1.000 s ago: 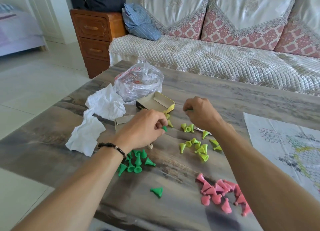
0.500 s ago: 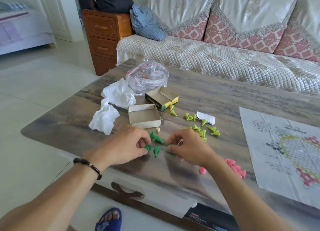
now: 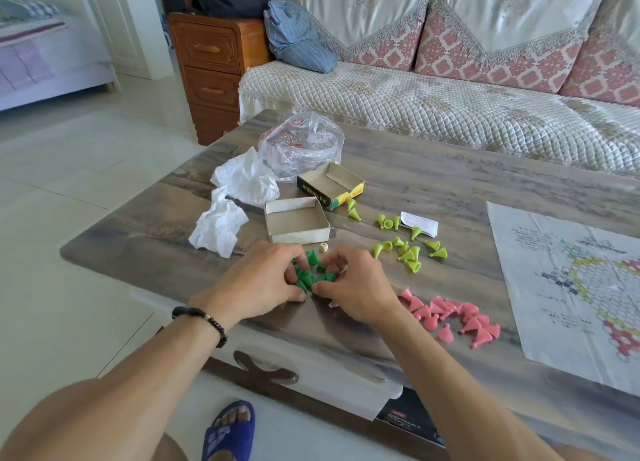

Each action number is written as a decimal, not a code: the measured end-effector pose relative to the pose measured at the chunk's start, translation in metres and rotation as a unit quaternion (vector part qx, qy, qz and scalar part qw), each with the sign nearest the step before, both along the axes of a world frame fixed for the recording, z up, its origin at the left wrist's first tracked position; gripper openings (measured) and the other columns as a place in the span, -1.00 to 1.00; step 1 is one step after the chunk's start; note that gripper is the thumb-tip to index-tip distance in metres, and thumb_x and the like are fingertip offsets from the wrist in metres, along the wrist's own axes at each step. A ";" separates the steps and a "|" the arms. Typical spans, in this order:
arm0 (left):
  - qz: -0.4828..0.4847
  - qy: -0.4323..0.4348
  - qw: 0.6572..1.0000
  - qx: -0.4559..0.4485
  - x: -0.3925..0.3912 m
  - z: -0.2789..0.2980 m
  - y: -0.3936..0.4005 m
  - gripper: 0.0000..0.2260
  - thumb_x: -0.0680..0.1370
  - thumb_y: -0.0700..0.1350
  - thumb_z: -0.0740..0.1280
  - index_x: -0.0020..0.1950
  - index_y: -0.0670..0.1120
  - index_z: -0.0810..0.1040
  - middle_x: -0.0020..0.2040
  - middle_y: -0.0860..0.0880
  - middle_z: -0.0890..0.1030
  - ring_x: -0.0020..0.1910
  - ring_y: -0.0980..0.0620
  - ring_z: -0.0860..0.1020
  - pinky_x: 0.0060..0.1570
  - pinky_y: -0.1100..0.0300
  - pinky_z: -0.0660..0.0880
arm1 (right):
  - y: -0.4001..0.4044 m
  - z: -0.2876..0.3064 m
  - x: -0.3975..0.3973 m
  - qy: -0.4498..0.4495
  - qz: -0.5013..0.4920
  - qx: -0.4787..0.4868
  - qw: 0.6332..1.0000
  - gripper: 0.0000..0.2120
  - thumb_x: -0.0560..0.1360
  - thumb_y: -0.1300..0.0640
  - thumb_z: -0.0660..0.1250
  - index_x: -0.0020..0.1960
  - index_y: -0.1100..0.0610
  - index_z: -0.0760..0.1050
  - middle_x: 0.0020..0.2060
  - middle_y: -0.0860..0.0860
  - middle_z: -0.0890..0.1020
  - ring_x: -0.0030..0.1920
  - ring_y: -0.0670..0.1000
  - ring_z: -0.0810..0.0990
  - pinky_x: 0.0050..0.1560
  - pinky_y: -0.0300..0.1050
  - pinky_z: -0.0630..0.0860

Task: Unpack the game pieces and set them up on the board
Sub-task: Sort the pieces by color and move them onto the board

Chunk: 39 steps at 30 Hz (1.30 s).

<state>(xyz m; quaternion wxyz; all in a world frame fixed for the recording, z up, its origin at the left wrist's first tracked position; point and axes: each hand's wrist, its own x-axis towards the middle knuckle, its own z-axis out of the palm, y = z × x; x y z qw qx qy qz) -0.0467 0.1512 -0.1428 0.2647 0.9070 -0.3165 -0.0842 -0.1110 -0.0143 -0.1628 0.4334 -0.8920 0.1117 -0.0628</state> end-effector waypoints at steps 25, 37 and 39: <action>-0.112 -0.080 0.989 0.052 0.020 0.010 -0.139 -0.40 0.36 0.02 0.55 0.33 -0.06 0.45 0.22 -0.04 0.54 0.22 -0.05 0.48 0.10 0.13 0.42 | -0.148 0.030 -0.024 0.196 -0.088 -0.204 0.955 -0.02 0.17 -0.26 0.57 0.39 0.17 0.27 0.25 0.11 0.42 0.19 0.09 0.45 0.07 -0.13 0.37; -0.105 -0.058 0.992 0.022 0.051 0.003 -0.156 -0.27 0.22 0.08 0.62 0.33 0.03 0.45 0.19 0.01 0.45 -0.08 0.10 0.44 -0.14 0.24 0.30 | -0.147 0.011 0.014 0.083 -0.101 -0.164 0.978 -0.35 0.24 -0.04 0.59 0.24 0.13 0.47 0.16 0.07 0.51 0.20 0.05 0.46 0.03 -0.22 0.34; -0.091 -0.074 0.990 0.077 0.062 0.010 -0.153 -0.08 0.15 0.19 0.61 0.42 0.02 0.31 0.30 -0.02 0.34 0.10 0.01 0.46 0.02 0.17 0.37 | -0.148 0.011 0.012 0.086 -0.097 -0.156 0.979 -0.24 0.25 -0.06 0.58 0.34 0.14 0.38 0.23 0.07 0.46 0.25 0.04 0.42 0.11 -0.21 0.32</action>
